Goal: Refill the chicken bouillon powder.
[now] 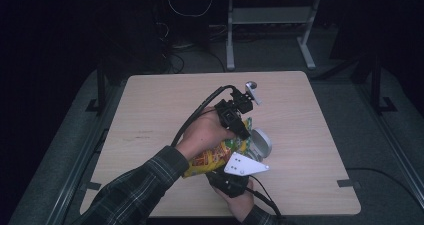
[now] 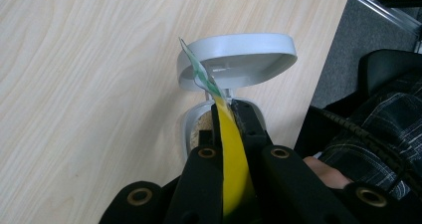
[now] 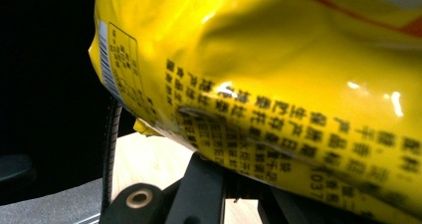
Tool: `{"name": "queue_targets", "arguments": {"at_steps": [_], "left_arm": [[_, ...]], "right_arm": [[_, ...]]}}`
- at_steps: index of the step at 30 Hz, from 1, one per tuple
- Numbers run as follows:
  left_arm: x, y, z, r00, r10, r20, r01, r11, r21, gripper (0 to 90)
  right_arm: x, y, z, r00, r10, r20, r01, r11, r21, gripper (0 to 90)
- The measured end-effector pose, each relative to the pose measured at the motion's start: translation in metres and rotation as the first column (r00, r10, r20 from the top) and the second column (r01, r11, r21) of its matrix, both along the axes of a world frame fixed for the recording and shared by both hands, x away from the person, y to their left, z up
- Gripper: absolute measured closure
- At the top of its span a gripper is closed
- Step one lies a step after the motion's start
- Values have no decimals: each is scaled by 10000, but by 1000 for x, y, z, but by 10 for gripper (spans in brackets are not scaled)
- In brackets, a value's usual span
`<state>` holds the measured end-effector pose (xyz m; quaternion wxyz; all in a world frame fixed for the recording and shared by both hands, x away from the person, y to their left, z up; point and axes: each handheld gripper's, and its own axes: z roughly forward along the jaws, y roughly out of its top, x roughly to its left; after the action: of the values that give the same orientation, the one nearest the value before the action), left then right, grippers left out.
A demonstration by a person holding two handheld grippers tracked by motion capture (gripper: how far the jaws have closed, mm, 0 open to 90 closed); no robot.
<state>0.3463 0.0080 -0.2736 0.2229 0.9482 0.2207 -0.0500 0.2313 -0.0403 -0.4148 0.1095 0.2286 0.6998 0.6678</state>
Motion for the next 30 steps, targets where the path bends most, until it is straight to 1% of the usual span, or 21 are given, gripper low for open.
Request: {"name": "queue_targets", "arguments": {"at_steps": [30], "left_arm": [[2,-1,0,10000,18,-71,-17,10000,87,899]], "right_arm": [[1,-1,0,10000,46,3,-46,10000,-6,900]]}}
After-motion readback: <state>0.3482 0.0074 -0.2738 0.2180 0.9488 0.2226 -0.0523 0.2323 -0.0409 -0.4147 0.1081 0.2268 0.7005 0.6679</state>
